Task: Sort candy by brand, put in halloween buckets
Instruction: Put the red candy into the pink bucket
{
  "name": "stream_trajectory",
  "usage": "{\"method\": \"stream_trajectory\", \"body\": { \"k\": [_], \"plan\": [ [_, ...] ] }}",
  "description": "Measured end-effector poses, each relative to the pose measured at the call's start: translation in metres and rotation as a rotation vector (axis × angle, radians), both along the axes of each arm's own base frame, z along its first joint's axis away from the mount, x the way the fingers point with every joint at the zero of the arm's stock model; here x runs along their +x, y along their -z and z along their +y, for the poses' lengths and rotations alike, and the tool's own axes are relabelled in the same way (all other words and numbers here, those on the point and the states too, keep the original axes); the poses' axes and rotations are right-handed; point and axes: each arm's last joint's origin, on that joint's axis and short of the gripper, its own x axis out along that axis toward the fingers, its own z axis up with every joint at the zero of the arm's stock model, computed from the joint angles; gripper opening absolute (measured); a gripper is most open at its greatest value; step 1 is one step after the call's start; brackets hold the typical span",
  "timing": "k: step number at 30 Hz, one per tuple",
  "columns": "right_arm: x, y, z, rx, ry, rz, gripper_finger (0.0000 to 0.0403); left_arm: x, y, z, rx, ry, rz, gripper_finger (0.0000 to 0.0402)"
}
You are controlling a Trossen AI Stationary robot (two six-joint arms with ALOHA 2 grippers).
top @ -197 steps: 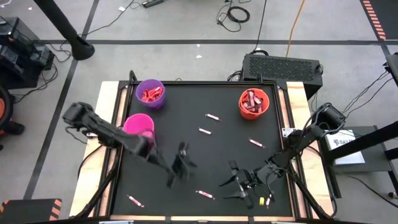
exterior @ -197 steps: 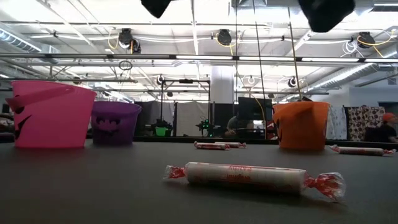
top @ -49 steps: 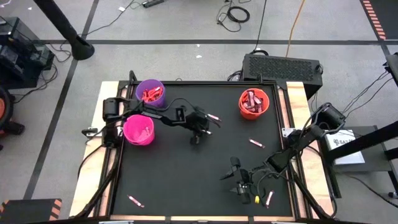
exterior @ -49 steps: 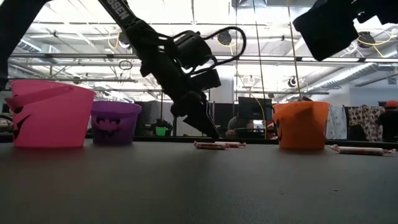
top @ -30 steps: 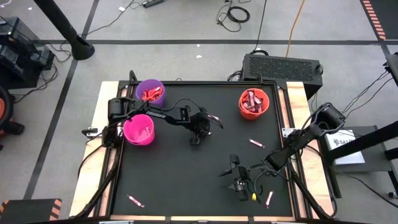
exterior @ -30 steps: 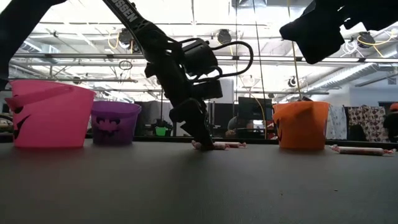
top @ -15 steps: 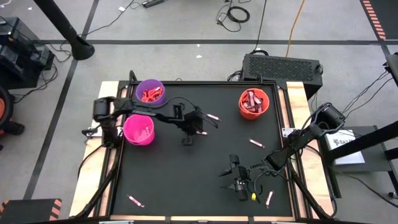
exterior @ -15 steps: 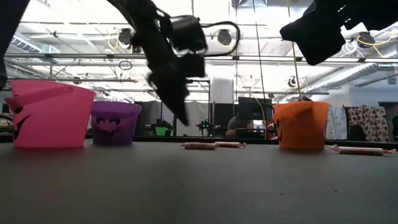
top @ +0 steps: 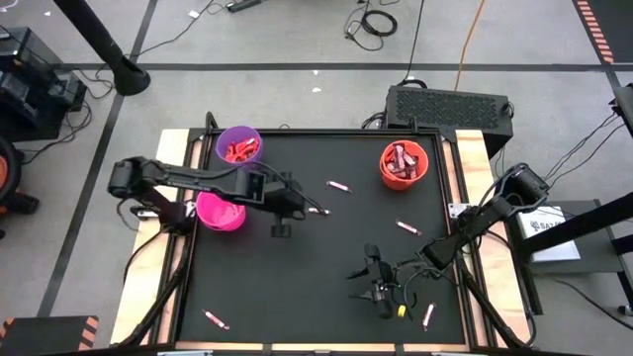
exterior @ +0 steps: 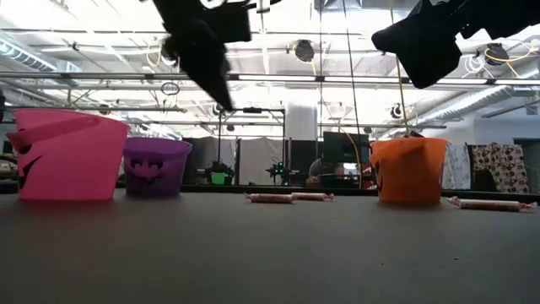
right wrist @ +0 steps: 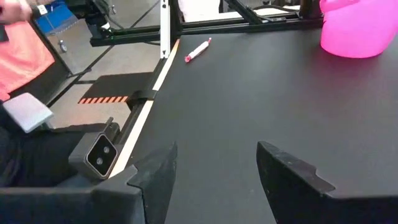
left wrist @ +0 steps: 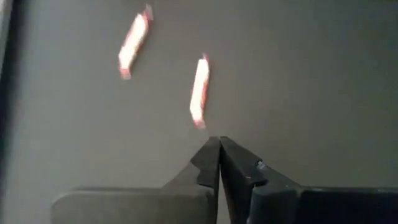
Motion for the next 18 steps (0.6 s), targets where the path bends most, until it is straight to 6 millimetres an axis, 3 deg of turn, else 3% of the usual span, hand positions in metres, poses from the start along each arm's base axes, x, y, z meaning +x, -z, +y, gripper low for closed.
{"method": "stream_trajectory", "body": {
  "k": [2, 7, 12, 18],
  "plan": [
    [0.000, 0.000, 0.000, 0.000, 0.000, 0.000, 0.0212, 0.011, 0.011, 0.001, 0.041, 0.034, -0.066, 0.0035],
    [0.000, 0.000, 0.000, -0.019, -0.008, 0.000, 0.0212, 0.031, 0.050, 0.017, 0.078, 0.047, -0.029, 0.0101],
    [0.001, 0.001, -0.002, -0.054, -0.013, 0.003, 0.0212, 0.047, 0.091, 0.040, -0.007, 0.027, 0.023, 0.0162],
    [0.000, 0.005, -0.003, -0.084, -0.015, 0.033, 0.0212, 0.062, 0.118, 0.048, -0.031, 0.088, 0.058, 0.0193]
  ]
}}
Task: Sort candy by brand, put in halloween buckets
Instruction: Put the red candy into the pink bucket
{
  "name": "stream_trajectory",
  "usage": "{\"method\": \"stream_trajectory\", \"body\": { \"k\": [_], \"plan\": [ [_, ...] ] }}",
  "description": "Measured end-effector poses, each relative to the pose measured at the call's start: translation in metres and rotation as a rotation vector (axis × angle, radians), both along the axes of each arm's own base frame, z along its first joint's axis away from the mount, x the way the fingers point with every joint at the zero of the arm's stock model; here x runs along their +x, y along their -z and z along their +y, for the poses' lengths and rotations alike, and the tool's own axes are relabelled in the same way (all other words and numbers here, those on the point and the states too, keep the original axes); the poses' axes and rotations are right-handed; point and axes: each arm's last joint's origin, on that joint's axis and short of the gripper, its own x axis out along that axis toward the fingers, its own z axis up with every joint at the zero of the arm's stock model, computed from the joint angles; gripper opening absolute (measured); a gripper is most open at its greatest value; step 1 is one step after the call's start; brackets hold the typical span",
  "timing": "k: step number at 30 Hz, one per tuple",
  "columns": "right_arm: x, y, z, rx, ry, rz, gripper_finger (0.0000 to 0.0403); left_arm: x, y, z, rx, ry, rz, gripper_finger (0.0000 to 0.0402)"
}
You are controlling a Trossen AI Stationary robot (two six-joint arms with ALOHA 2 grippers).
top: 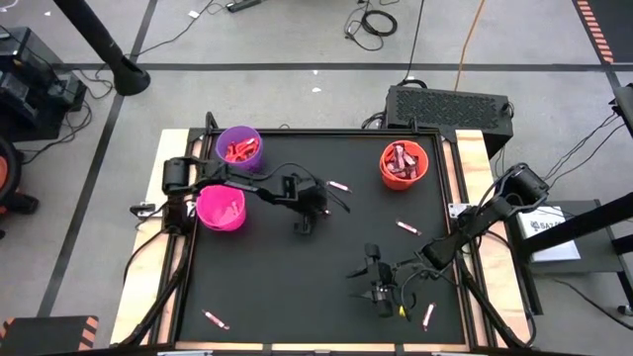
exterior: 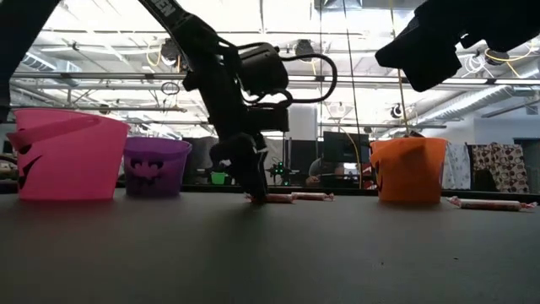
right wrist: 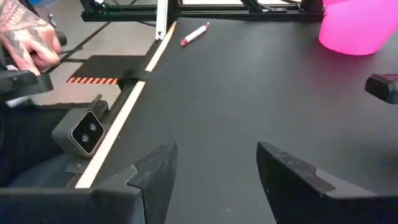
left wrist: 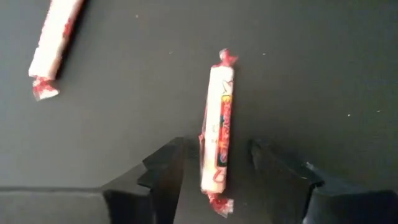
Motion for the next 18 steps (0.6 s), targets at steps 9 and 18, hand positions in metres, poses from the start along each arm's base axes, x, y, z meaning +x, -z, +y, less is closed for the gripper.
{"method": "stream_trajectory", "body": {
  "k": [9, 18],
  "plan": [
    [0.0010, 0.0009, -0.0024, -0.018, 0.003, 0.006, 0.0212, -0.0011, 0.0019, 0.0057, -0.063, 0.027, 0.018, 0.0174],
    [0.0012, 0.0006, -0.0024, 0.025, 0.021, 0.012, 0.0212, -0.0033, 0.0023, 0.0057, -0.114, 0.016, 0.034, 0.0051]
  ]
}}
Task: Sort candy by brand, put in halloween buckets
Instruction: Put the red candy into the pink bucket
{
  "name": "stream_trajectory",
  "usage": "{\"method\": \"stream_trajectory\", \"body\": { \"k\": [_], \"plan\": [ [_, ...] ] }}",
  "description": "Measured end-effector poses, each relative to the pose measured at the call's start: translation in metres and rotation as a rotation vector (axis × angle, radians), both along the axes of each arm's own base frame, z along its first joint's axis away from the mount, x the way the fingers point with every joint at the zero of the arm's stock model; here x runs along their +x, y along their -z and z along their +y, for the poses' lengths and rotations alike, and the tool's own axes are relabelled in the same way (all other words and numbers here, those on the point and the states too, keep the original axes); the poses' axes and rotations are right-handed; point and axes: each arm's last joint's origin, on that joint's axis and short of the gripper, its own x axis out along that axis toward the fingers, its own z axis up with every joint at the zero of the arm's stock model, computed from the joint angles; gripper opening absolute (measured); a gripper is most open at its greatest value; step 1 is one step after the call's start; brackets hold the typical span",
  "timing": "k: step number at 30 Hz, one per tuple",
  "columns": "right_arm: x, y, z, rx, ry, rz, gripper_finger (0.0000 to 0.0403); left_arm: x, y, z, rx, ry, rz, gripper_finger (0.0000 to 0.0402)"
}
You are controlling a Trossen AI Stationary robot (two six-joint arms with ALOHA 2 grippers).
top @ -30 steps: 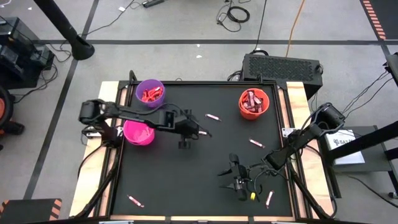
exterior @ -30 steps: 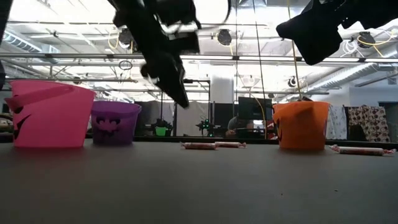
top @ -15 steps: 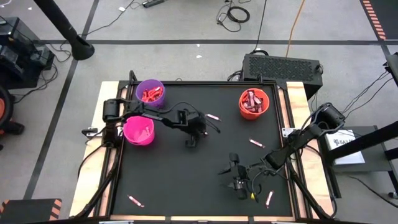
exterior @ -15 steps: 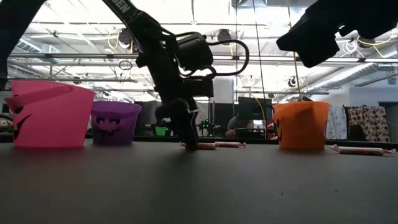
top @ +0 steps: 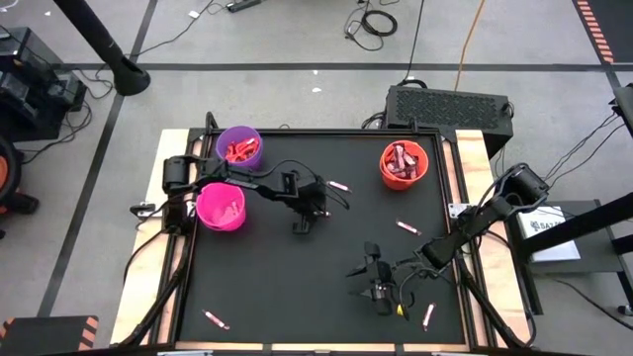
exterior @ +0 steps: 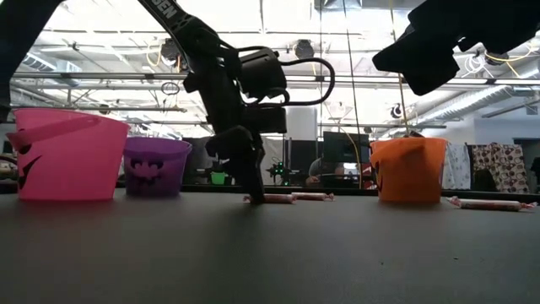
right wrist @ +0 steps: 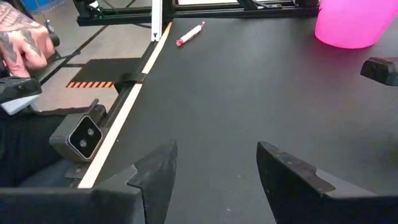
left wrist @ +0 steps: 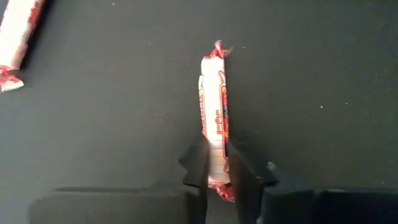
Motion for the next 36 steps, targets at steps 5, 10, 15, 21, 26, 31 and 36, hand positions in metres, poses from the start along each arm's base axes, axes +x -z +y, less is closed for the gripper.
{"method": "stream_trajectory", "body": {
  "k": [5, 10, 15, 21, 26, 31, 36],
  "plan": [
    [0.000, 0.000, 0.000, 0.003, 0.001, -0.001, 0.0212, 0.000, -0.003, 0.000, -0.031, -0.040, 0.000, 0.0030],
    [0.000, -0.001, 0.000, 0.007, 0.000, -0.006, 0.0212, 0.002, -0.018, -0.004, -0.109, -0.026, 0.085, 0.0047],
    [0.000, 0.000, 0.000, 0.021, 0.002, 0.000, 0.0212, -0.005, -0.043, -0.021, -0.300, -0.004, 0.284, 0.0056],
    [-0.001, 0.000, 0.002, 0.130, -0.004, 0.041, 0.0212, -0.031, -0.079, -0.061, -0.343, 0.045, 0.400, 0.0038],
    [-0.003, 0.000, 0.005, 0.170, -0.018, 0.052, 0.0212, -0.069, -0.128, -0.091, -0.248, 0.004, 0.311, 0.0036],
    [-0.001, -0.003, 0.006, 0.182, 0.003, 0.015, 0.0212, -0.129, -0.165, -0.108, -0.036, -0.169, 0.248, 0.0035],
    [-0.001, -0.003, 0.005, 0.177, 0.034, 0.003, 0.0212, -0.185, -0.178, -0.101, 0.167, -0.386, 0.127, 0.0038]
  ]
}}
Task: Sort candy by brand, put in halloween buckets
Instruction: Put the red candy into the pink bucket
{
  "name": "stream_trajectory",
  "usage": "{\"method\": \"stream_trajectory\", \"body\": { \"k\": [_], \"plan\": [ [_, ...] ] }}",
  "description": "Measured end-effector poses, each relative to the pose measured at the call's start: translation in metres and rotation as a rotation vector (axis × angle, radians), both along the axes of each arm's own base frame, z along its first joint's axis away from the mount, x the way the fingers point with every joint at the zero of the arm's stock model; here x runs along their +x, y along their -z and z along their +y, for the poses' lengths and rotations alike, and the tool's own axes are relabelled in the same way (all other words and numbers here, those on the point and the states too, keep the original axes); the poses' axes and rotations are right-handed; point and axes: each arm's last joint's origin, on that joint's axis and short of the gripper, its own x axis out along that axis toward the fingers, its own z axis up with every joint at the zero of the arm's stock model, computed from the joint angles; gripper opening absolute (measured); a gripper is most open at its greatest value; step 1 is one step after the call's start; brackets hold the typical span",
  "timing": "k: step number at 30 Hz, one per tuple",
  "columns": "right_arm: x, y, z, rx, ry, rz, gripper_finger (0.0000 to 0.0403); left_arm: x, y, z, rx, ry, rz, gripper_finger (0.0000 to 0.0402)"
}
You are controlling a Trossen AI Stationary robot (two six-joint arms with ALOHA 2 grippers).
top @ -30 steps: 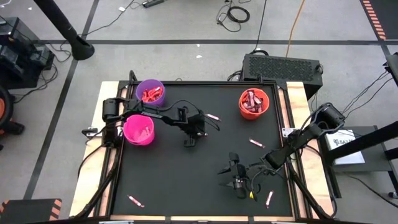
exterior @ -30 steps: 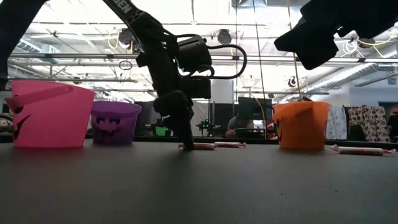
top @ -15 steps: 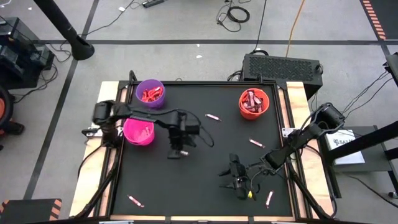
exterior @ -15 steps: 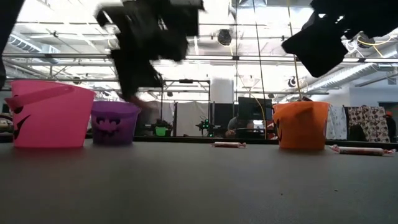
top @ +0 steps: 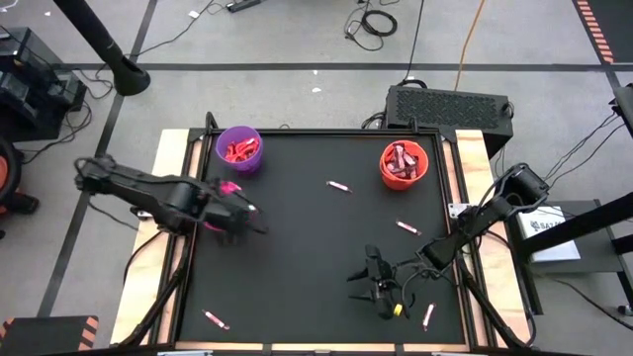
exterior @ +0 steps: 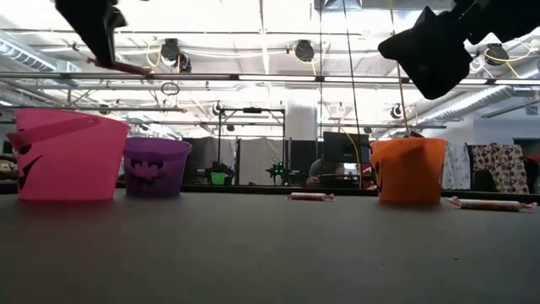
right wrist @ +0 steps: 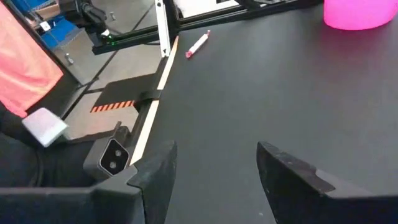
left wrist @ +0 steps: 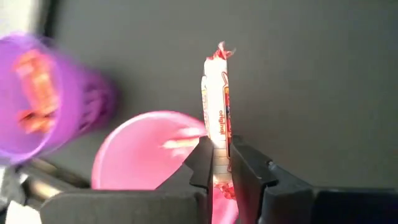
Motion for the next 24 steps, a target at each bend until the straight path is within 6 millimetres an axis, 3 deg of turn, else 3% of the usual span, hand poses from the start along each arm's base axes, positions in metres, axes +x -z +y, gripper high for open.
{"method": "stream_trajectory", "body": {
  "k": [4, 9, 16, 20, 24],
  "plan": [
    [0.000, 0.000, 0.000, 0.006, 0.003, -0.003, 0.0212, -0.026, 0.005, 0.014, 0.079, -0.108, -0.071, 0.0039],
    [-0.001, 0.003, -0.002, 0.053, 0.014, 0.057, 0.0212, -0.043, 0.022, 0.024, 0.089, -0.196, -0.075, 0.0039],
    [-0.007, -0.006, -0.005, 0.296, 0.015, 0.416, 0.0212, -0.045, 0.041, 0.027, 0.099, -0.256, -0.022, 0.0040],
    [-0.008, -0.026, 0.000, 0.309, 0.129, 0.606, 0.0212, -0.043, 0.044, 0.027, 0.105, -0.246, 0.014, 0.0056],
    [-0.011, -0.052, 0.004, 0.319, 0.258, 0.749, 0.0212, -0.042, 0.045, 0.026, 0.098, -0.229, 0.031, 0.0110]
  ]
}}
